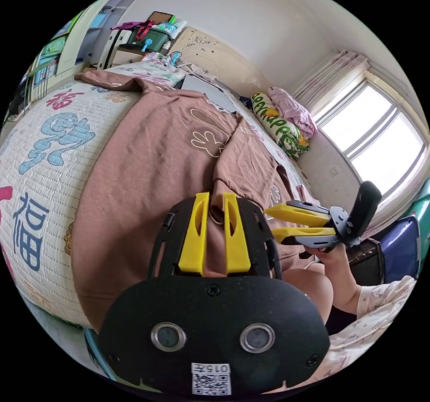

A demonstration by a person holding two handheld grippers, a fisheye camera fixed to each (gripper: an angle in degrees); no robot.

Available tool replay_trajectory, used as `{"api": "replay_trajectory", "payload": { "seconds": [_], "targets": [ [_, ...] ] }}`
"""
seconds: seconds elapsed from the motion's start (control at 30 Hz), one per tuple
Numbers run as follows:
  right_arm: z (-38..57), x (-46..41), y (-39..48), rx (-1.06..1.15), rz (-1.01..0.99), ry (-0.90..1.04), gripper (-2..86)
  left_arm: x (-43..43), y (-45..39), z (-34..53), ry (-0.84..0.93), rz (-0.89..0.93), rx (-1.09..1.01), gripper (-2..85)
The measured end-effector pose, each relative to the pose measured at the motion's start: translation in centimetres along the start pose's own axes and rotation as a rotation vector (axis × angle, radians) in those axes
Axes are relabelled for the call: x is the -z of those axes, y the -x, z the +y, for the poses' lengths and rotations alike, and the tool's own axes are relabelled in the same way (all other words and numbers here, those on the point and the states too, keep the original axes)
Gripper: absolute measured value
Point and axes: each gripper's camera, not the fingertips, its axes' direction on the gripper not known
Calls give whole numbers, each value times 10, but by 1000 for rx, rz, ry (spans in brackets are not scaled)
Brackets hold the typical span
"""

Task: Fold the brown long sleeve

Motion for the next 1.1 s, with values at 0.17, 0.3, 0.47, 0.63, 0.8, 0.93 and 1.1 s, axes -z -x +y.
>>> {"api": "replay_trajectory", "payload": {
  "seconds": [0.17,0.3,0.47,0.63,0.8,0.93,1.1],
  "targets": [
    [5,-39,-30,-62,55,86,27,-8,-5,12,2,21,-15,5],
    [20,-49,-62,-112,50,81,9,-16,-11,19,22,12,-22,0],
    [36,-69,-83,-135,73,52,4,-28,-25,31,34,-22,-45,-2],
    [45,-90,-82,-124,172,34,4,-34,-54,42,19,-95,-95,-2],
    [49,-107,-96,-101,198,42,5,-38,-64,47,18,-83,-89,-2],
    [54,-114,-108,-113,195,28,5,-42,-79,51,15,-112,-102,-1],
    [61,-119,-125,-141,171,7,5,-46,-88,55,15,-108,-95,1]
  ]
}}
